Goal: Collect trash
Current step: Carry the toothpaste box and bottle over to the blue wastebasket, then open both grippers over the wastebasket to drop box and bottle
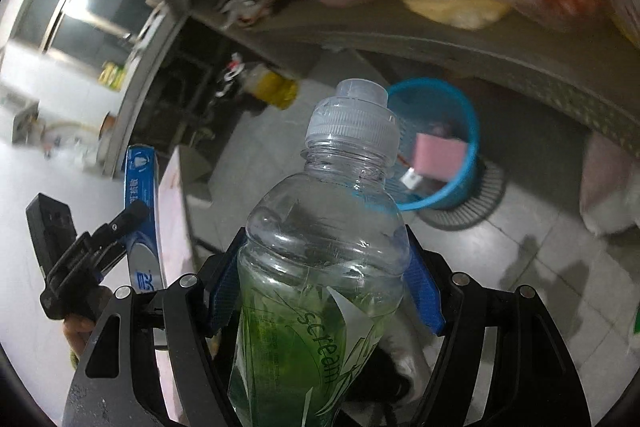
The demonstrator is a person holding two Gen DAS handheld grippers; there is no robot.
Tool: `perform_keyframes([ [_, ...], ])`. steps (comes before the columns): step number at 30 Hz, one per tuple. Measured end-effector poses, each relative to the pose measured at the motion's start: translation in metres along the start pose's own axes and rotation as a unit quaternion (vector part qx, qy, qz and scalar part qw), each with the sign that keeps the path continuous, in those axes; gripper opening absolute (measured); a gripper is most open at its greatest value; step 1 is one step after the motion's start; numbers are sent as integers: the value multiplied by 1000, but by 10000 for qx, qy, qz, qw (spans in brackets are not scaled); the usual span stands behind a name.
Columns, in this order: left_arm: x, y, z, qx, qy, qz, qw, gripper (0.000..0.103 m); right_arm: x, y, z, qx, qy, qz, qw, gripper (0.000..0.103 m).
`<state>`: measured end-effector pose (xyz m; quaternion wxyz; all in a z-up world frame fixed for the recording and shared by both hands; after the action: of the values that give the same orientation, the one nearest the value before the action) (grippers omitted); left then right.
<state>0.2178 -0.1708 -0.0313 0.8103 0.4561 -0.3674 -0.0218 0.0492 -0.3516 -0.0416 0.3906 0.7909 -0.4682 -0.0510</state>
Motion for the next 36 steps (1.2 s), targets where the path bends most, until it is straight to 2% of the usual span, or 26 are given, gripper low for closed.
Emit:
perform_keyframes([
  [7,21,-103,19,-86,-21,-995,9950,48,14,-58,35,-158,-598,-317,9976,68],
  [10,27,-143,25,154,-221,-1222,9921,48,31,-93,45,-282,-679,-447,9963,68],
  [16,42,-210,33,356,-346,-1620,9855,48,69,-161,64,-765,-647,-601,9932,68],
  [20,47,-243,32,328,-413,-1811,9821,49,96,-197,86,-1207,-735,-542,9885,69],
  [21,49,-249,29,329,-375,-1836,9817,53,98,-203,89,-1350,-714,-488,9871,70],
  [22,50,-254,27,342,-333,-1817,9822,61,102,-206,91,-1627,-553,-299,9847,73],
  [24,52,-256,24,445,-246,-1680,9845,65,104,-207,93,-1899,-351,-60,9812,75],
  [28,51,-244,23,364,-255,-1566,9867,65,89,-197,92,-2051,-319,209,9780,75],
  [36,52,-198,36,250,-612,-1220,9903,65,46,-152,62,-2364,439,769,9676,76],
])
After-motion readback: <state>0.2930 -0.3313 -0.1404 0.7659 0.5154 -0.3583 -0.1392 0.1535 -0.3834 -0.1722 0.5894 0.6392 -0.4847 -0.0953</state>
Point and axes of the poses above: each gripper's, at about its wrist camera, not at the fingertips, and y roughly against the way its jaws point, z to its right, x to its top, the point moved 3 cm from there along -y, roughly the way its jaws point, and after that the axes turned 4 degrees about z, right-handed, at the moved point
